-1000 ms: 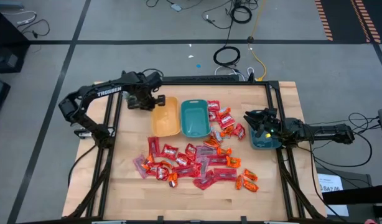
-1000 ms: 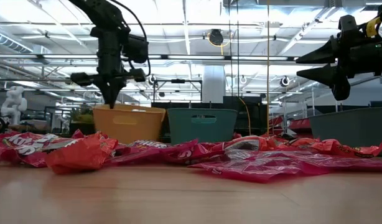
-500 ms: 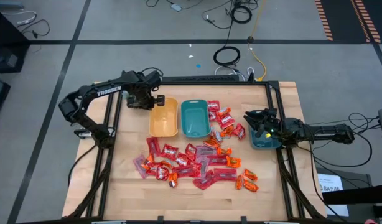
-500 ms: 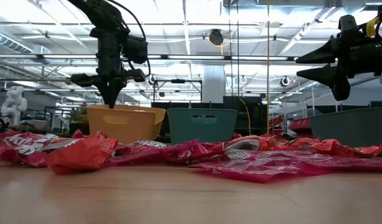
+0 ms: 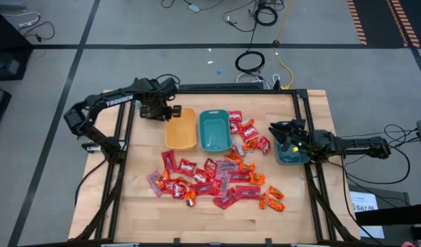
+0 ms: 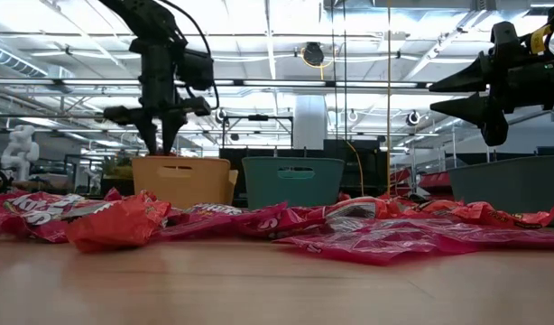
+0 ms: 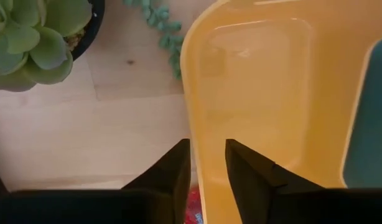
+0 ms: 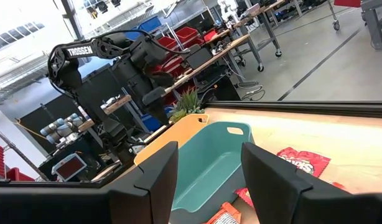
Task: Sort candy
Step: Move the blue bin to the upper middle
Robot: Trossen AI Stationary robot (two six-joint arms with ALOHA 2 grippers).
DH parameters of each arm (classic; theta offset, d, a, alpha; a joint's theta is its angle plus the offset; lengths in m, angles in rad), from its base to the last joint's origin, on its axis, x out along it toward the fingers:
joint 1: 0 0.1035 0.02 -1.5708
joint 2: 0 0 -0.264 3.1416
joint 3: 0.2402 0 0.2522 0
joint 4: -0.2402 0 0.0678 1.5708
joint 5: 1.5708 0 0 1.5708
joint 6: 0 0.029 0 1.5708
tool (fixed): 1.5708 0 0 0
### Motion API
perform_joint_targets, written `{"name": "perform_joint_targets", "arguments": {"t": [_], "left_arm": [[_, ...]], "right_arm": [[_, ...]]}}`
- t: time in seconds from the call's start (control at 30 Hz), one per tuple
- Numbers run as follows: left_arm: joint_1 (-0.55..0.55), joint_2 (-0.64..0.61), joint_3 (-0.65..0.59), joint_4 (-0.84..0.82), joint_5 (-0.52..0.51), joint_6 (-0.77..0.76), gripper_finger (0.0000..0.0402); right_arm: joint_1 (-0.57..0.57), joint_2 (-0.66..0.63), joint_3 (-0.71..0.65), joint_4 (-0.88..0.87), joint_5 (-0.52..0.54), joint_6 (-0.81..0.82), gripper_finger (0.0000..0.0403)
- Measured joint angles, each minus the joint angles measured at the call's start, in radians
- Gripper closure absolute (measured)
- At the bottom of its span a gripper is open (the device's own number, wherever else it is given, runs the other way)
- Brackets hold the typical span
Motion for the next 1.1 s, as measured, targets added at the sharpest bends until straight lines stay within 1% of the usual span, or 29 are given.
{"name": "perform_joint_targets", "arguments": {"t": [0.17, 0.3, 0.5, 0.57, 0.63, 0.73, 0.83, 0.87, 0.97, 1.1], "left_arm": [[0.0, -0.069, 0.0, 0.012, 0.0, 0.0, 0.0279], [0.0, -0.152, 0.0, 0.012, -0.018, 0.0, 0.0278], [-0.016, -0.288, 0.0, 0.012, -0.046, 0.055, 0.0278], [-0.049, -0.331, 0.0, 0.011, -0.081, 0.059, 0.0278], [-0.089, -0.365, 0.0, 0.007, -0.143, 0.074, 0.0278], [-0.15, -0.398, 0.0, -0.012, -0.233, 0.108, 0.0278], [-0.204, -0.409, 0.0, -0.026, -0.283, 0.127, 0.0278], [-0.218, -0.409, 0.0, -0.025, -0.292, 0.135, 0.0278], [-0.252, -0.409, 0.0, -0.024, -0.311, 0.137, 0.0278], [-0.278, -0.409, 0.0, -0.024, -0.327, 0.131, 0.0278]], "right_arm": [[0.0, 0.0, -0.001, 0.007, 0.0, 0.0, 0.0234], [0.0, 0.0, -0.002, 0.033, 0.0, -0.001, 0.0234], [0.0, 0.0, -0.002, 0.032, 0.005, -0.024, 0.0239], [0.0, 0.0, -0.002, 0.032, 0.005, -0.039, 0.0254], [0.0, 0.0, 0.005, 0.027, 0.008, -0.047, 0.0281], [0.0, 0.001, 0.03, 0.019, 0.009, -0.051, 0.0335], [0.0, 0.011, 0.081, -0.037, 0.009, -0.053, 0.0388], [0.0, 0.019, 0.108, -0.078, 0.009, -0.053, 0.0395], [-0.006, 0.068, 0.206, -0.229, 0.01, -0.034, 0.0393], [-0.033, 0.198, 0.36, -0.402, 0.009, -0.033, 0.04]]}}
